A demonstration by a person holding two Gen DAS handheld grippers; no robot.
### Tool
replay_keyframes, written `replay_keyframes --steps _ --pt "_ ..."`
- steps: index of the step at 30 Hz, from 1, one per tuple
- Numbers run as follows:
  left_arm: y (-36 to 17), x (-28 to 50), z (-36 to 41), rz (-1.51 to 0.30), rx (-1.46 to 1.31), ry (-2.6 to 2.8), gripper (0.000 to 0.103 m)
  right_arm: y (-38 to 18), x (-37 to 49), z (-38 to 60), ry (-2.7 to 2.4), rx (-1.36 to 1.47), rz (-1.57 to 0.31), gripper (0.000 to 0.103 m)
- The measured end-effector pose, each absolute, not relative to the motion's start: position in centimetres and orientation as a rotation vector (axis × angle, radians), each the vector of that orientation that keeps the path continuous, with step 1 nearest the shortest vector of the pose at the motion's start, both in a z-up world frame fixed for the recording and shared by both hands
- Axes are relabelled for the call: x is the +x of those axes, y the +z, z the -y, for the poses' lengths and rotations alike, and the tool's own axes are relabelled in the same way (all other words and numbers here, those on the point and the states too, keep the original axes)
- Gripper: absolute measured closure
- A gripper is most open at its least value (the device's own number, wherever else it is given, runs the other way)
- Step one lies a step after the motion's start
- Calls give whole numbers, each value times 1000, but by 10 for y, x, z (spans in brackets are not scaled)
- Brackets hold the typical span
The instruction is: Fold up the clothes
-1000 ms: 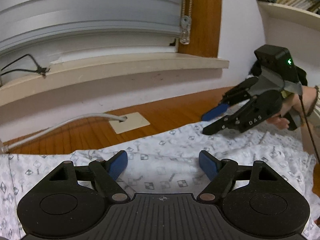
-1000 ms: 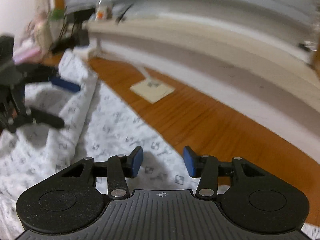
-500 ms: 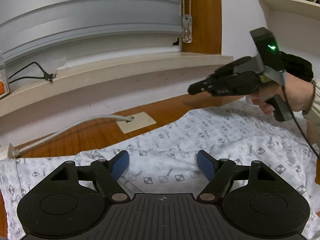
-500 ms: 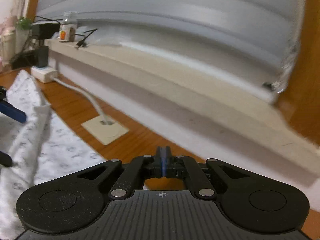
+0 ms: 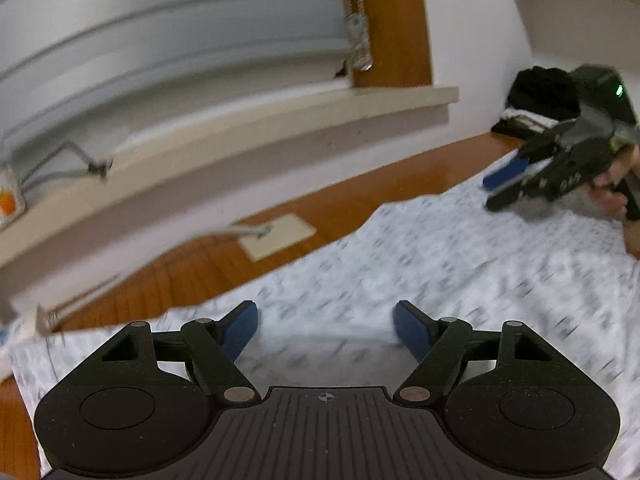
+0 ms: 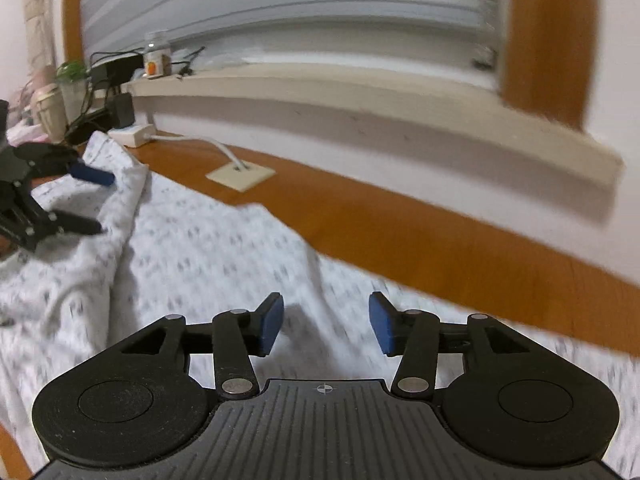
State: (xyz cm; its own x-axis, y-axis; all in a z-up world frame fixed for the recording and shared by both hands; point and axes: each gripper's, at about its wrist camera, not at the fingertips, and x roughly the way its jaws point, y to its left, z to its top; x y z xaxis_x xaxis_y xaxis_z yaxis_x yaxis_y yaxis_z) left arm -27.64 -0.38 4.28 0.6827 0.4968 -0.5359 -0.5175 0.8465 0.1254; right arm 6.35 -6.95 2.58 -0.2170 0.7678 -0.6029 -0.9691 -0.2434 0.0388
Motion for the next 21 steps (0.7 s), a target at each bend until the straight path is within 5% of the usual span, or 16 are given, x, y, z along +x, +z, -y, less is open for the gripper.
replay_keyframes --steps 9,13,15,18,21 --pt "57 -209 62 -649 51 349 20 18 68 73 1724 -549 -483 41" --pt "44 -195 74 -708 70 324 28 18 69 72 1713 -539 -497 37" --pt "37 -196 75 -721 65 328 42 17 69 72 1711 -541 -494 37" --pt "33 -208 75 -689 55 337 85 18 69 72 1710 -542 -493 36" --pt "37 -237 75 -585 -10 331 95 18 68 73 1707 -542 -493 35"
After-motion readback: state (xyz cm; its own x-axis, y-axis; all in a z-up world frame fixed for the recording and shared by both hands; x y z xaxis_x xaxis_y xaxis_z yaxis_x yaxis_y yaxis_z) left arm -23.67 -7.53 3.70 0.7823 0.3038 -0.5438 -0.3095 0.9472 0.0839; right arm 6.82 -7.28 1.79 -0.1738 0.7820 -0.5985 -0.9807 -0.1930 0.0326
